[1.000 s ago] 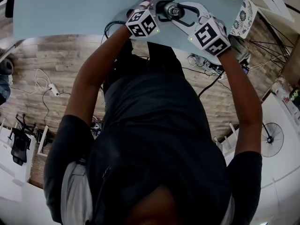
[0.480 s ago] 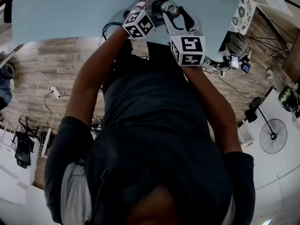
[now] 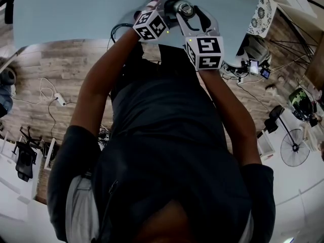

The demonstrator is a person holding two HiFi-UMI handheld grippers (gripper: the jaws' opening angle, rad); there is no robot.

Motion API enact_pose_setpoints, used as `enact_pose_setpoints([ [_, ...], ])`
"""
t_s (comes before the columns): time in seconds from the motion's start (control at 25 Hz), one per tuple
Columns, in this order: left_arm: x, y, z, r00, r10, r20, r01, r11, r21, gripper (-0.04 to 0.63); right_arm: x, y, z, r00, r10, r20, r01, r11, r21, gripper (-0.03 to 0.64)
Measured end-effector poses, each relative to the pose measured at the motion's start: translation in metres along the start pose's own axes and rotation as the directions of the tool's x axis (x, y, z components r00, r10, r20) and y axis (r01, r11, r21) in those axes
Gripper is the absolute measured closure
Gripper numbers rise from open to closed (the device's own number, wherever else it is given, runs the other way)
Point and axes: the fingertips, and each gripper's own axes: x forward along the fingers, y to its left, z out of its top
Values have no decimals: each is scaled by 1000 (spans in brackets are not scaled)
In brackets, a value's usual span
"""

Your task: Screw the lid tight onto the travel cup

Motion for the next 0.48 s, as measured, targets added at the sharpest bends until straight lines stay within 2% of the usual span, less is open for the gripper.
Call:
enact_pose_setpoints([
  [0.16,1,1,1,1000,0,2,0,1000,-7,178,-1,4,0,989,137,-58,-142,986,-87,381],
  [0.24,2,1,1,1000,-1,1,1,1000,-7,178,-7,8,4,970,224,-98,-240,952,-191,367],
  [0.28,2,1,1,1000,-2,1,2,1000,-7,178,-11,11,6,954,270,-130,-295,919,-261,365],
  [0.36,2,1,0,1000,-3,0,3,1000,-7,178,-17,17,6,912,344,-225,-409,812,-417,364],
  [0.48,1,1,-1,1000,-4,0,4,1000,-7,179,-20,19,-5,839,368,-401,-544,588,-599,365],
])
